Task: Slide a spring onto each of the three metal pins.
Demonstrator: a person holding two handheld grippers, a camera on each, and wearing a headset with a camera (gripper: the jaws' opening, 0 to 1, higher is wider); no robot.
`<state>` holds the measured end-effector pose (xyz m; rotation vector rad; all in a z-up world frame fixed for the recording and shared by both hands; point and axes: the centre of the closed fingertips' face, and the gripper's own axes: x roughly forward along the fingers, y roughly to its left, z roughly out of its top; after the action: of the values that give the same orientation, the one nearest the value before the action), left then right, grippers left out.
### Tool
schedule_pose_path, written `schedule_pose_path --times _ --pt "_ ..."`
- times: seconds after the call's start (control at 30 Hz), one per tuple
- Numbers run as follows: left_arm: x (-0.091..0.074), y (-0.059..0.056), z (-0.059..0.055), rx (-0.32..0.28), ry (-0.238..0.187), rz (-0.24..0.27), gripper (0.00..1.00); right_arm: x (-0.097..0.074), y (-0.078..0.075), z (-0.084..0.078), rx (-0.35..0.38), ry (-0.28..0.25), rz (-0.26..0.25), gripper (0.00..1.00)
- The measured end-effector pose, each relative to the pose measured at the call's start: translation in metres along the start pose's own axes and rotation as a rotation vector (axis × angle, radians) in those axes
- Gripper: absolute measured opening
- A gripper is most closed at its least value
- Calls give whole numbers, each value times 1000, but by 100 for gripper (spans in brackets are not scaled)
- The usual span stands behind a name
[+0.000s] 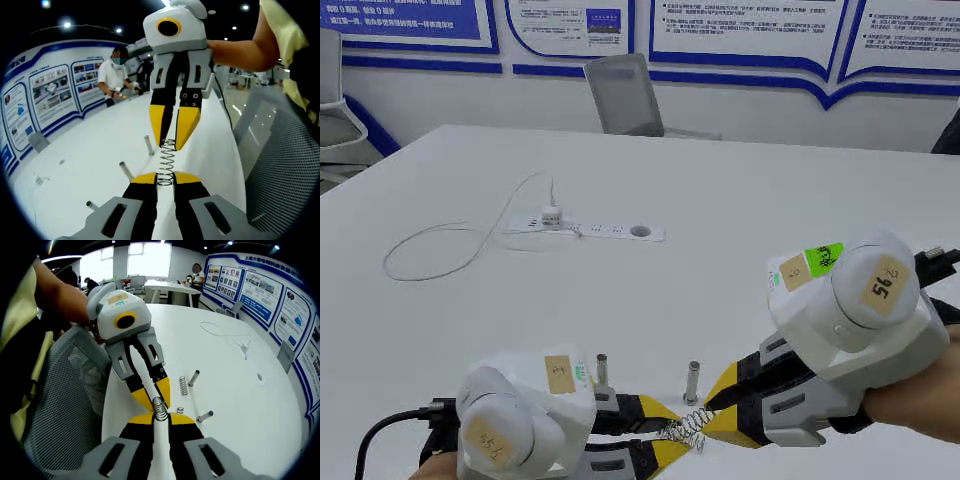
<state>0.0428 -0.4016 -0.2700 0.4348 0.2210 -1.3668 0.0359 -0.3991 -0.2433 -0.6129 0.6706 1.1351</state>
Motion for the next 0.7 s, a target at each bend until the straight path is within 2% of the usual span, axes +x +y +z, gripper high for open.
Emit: schedule_pose_path --times 0.3,0.7 --pt "0 -1 3 0 0 -1 12 -1 1 14 2 -48 -1 11" --pt "3 -1 4 -10 -1 -4 12 2 4 23 -6 -73 3 11"
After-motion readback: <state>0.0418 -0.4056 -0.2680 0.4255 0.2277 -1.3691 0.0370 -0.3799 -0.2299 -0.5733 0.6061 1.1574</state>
